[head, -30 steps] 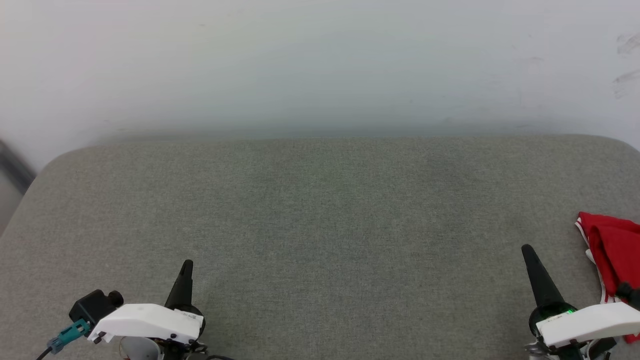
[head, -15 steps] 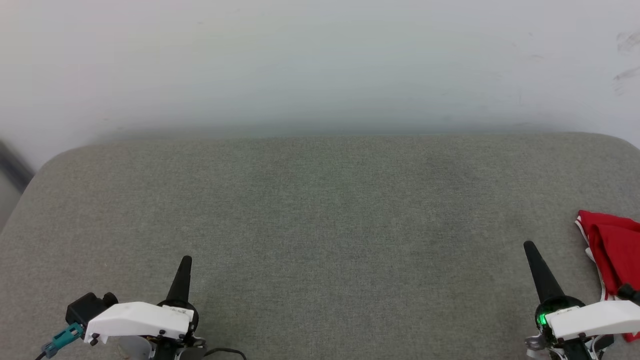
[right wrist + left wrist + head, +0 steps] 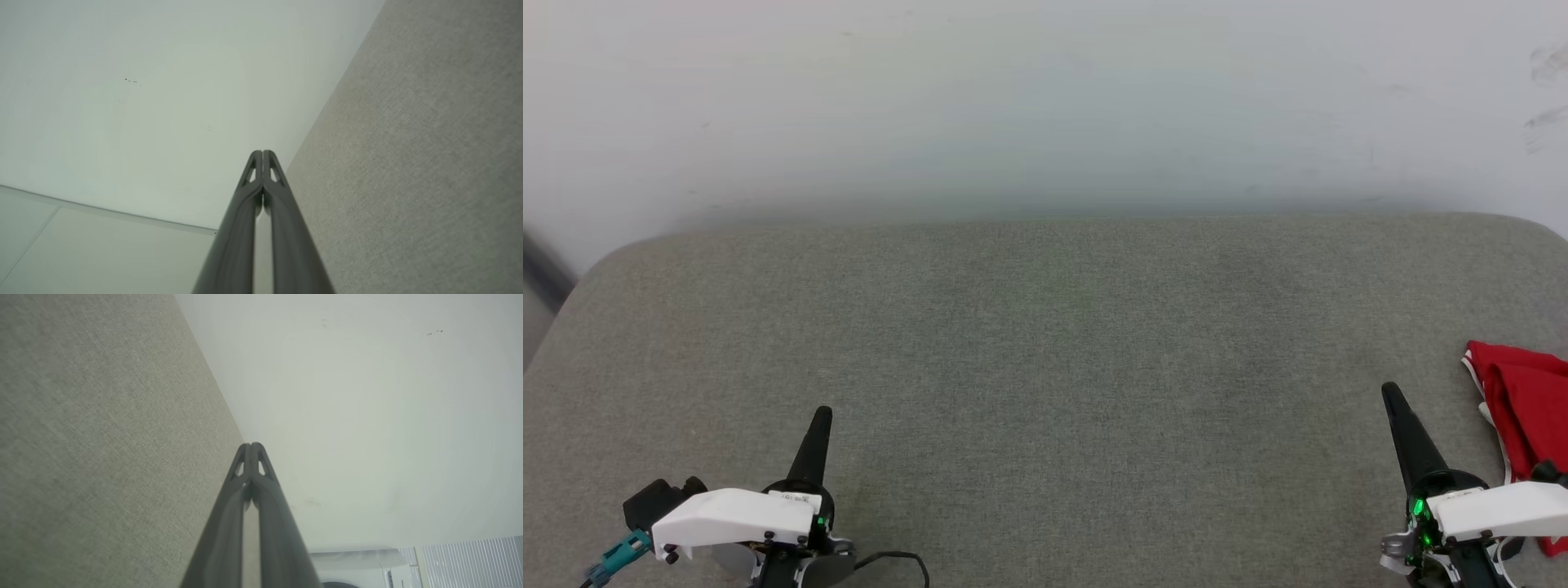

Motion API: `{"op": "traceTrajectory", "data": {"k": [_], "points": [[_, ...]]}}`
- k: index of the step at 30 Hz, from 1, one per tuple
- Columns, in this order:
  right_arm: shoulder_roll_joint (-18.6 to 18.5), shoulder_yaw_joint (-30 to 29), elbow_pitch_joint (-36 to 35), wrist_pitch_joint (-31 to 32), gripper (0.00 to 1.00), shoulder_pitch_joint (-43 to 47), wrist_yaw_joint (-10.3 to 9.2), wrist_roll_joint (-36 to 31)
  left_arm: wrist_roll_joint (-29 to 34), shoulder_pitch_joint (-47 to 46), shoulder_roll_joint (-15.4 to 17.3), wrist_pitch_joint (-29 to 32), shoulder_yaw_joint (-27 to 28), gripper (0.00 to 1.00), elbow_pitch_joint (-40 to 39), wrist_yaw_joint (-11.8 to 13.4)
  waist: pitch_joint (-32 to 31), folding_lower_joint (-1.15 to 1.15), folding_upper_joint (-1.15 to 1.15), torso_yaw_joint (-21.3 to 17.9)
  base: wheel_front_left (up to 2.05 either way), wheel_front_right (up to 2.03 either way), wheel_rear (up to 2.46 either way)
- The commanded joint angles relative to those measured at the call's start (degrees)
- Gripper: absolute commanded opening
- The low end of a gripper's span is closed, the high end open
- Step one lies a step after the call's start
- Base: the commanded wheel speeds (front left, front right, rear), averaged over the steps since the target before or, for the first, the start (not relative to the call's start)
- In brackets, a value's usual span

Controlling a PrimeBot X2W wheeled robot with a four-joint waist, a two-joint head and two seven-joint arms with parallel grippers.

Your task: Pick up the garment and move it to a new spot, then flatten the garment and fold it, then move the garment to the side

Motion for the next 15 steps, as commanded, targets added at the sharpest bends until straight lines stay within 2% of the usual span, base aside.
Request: {"op": "traceTrajectory", "data": {"k": [1,15], "points": [[0.06,-0.16,0.21,0.18,0.0,-1.18,0.0,1.71,-1.34,-1.09,-0.09,0.42,0.71,0.0,-0.46,-0.64,0.04,0.0,0.0,-0.02,0.0,0.0,0.0],[0.21,-0.53,1.93,0.35,0.0,-2.42,0.0,8.01,-6.61,-1.37,-1.1,2.03,2.55,0.0,-0.52,-1.7,0.34,0.0,0.0,-0.14,0.0,0.0,0.0]]}}
